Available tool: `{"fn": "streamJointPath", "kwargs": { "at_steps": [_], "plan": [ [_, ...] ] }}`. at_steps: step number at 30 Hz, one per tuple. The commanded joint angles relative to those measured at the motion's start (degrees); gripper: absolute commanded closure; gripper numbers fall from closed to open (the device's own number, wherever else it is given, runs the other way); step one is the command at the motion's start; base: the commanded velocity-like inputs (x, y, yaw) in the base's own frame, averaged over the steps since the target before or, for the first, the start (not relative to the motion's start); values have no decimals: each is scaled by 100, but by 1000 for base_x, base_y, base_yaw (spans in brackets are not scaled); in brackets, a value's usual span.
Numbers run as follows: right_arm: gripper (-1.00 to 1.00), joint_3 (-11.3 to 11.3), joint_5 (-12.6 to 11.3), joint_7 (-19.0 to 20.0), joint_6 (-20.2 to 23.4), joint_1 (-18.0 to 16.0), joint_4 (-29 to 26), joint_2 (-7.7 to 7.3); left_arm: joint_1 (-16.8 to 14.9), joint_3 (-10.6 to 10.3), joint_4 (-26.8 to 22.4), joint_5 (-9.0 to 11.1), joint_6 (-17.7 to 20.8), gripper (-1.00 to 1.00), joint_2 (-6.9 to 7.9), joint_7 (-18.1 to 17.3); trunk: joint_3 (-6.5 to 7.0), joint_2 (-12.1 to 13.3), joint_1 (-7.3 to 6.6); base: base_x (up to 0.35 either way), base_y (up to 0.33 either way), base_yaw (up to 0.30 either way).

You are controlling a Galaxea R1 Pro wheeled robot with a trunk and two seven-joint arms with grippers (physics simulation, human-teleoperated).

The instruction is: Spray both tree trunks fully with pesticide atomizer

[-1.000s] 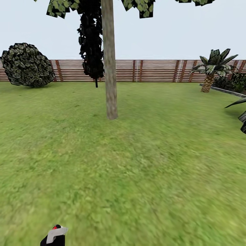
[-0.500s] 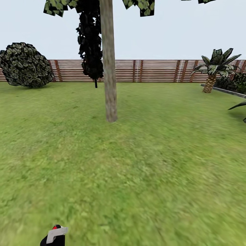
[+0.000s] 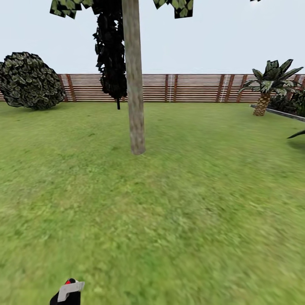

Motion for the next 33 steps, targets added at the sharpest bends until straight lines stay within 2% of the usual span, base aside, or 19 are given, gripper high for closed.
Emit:
{"fn": "streamJointPath", "kwargs": {
  "at_steps": [1, 33],
  "plan": [
    [-100, -45, 32, 24, -18, -3, 4, 0, -3, 5, 4, 50, -15, 100, 0, -28, -5, -2, 2, 339, 0, 0],
    [-100, -45, 32, 24, -18, -3, 4, 0, -3, 5, 4, 50, -15, 100, 8, -28, -5, -2, 2, 340, 0, 0]
  ]
}}
